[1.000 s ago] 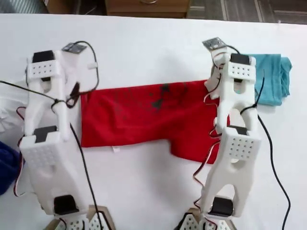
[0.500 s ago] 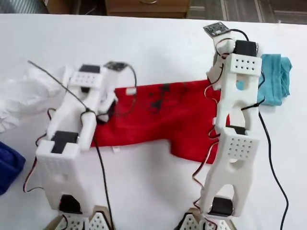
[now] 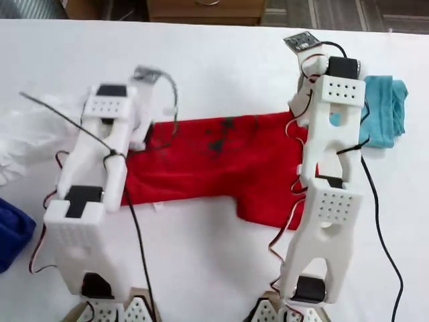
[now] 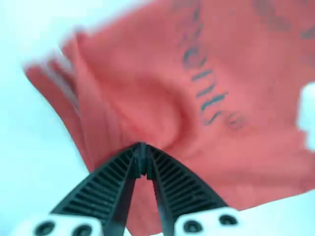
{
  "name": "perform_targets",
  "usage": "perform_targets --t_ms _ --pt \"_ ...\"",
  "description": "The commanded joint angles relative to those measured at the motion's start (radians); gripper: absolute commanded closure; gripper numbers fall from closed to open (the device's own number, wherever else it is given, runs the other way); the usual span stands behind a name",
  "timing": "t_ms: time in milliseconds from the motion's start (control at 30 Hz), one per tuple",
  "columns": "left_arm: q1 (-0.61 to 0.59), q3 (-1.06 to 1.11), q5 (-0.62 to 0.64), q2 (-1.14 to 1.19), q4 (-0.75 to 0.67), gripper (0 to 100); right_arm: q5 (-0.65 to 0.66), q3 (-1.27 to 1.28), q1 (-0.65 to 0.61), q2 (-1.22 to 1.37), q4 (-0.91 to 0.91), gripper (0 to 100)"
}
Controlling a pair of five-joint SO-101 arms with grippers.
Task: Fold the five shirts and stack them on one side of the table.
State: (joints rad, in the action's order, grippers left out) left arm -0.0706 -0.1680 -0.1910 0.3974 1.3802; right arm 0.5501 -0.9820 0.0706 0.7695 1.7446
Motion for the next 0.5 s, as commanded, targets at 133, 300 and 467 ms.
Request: perform_targets --t_ms 133,300,467 --pt "0.026 -0.185 0.068 0.101 -0.239 98 -0.014 -0.035 -0.031 -0.004 0.021 88.6" --pt "0.018 -0.266 0.091 0.279 -0.255 98 -0.043 0.012 -0.131 -0.004 0.018 88.6" --pt "0.018 -0.433 0.126 0.348 -0.143 98 -0.048 0.058 -0.177 0.041 -0.028 88.7"
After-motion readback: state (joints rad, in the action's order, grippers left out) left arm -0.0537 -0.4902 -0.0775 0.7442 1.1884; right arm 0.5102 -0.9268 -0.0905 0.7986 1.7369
